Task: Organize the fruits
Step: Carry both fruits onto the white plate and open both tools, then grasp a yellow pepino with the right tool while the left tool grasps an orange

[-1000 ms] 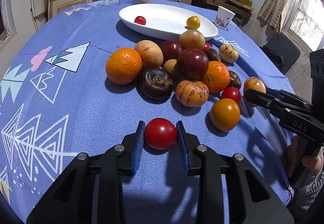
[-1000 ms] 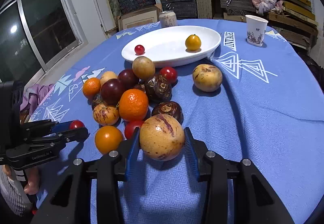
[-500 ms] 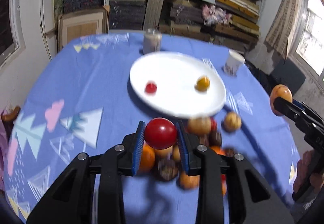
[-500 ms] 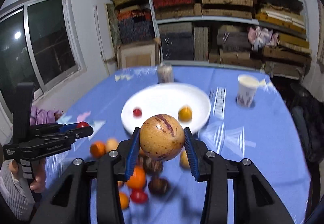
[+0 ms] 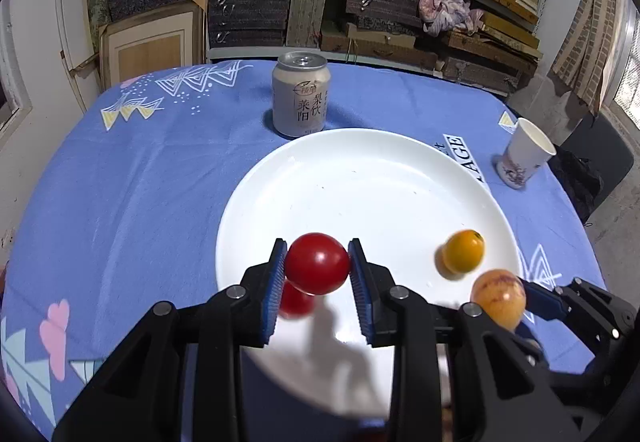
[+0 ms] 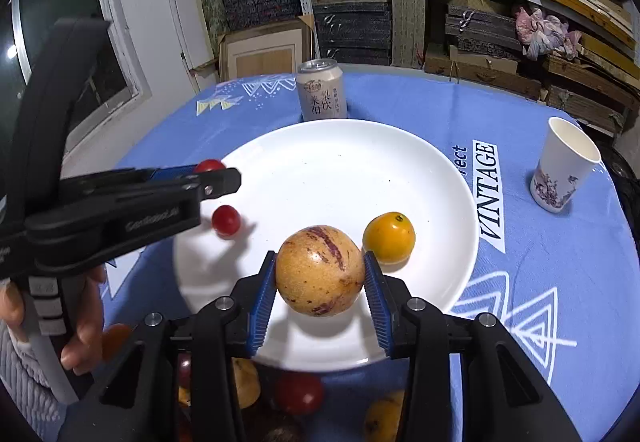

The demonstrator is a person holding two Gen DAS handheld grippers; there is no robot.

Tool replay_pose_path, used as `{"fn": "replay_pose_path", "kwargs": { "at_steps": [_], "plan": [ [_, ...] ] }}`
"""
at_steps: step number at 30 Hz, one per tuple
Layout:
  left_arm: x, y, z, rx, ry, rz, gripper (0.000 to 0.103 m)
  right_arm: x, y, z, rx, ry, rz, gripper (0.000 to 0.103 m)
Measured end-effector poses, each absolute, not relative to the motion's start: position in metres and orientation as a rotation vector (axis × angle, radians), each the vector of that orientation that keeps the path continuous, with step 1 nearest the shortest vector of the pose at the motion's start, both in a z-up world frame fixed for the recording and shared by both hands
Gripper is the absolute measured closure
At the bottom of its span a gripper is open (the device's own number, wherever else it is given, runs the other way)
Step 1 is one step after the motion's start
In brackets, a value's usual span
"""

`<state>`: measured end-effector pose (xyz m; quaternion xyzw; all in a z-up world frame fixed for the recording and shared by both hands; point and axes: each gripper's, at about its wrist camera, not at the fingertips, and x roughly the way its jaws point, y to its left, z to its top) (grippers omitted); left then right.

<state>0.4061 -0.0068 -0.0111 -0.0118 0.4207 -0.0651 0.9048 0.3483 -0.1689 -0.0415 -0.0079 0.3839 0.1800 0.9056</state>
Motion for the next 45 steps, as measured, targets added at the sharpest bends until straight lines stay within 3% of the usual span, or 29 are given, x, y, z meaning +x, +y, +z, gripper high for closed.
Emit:
{"fn": "replay_pose_path", "kwargs": {
  "at_steps": [12, 16, 21, 24, 27, 30, 34, 37, 45],
  "plan": [
    [0.438, 0.010, -0.039, -0.120, 0.960, -0.144, 0.072, 0.364, -0.163, -0.065, -0.070, 0.871, 0.364, 0.059],
    [0.435, 0.011, -0.037, -0.123, 0.945, -0.143, 0.056, 0.365, -0.163, -0.067, -0.076, 0.875, 0.356, 0.059],
    [0.427, 0.009, -0.029, -0.096, 0.922, -0.129, 0.054, 0.359, -0.169, -0.053, -0.050, 0.827, 0.356, 0.045],
    [0.413, 0.013, -0.013, -0.098, 0.893, -0.107, 0.052, 0.349, -0.177, -0.034, -0.026, 0.773, 0.353, 0.044],
    [0.381, 0.019, 0.007, -0.087, 0.835, -0.087, 0.038, 0.330, -0.192, -0.011, 0.018, 0.702, 0.344, 0.037],
    [0.330, 0.031, 0.016, -0.081, 0.765, -0.069, 0.031, 0.303, -0.209, 0.006, 0.058, 0.630, 0.328, 0.027],
    [0.272, 0.050, 0.003, -0.089, 0.750, -0.047, 0.031, 0.262, -0.235, 0.003, 0.140, 0.587, 0.329, 0.022],
    [0.246, 0.058, -0.015, -0.108, 0.773, -0.043, 0.031, 0.238, -0.254, -0.011, 0.181, 0.567, 0.298, 0.013],
    [0.214, 0.055, -0.038, -0.066, 0.805, -0.042, 0.030, 0.235, -0.280, -0.046, 0.310, 0.659, 0.252, 0.013]
  ]
}}
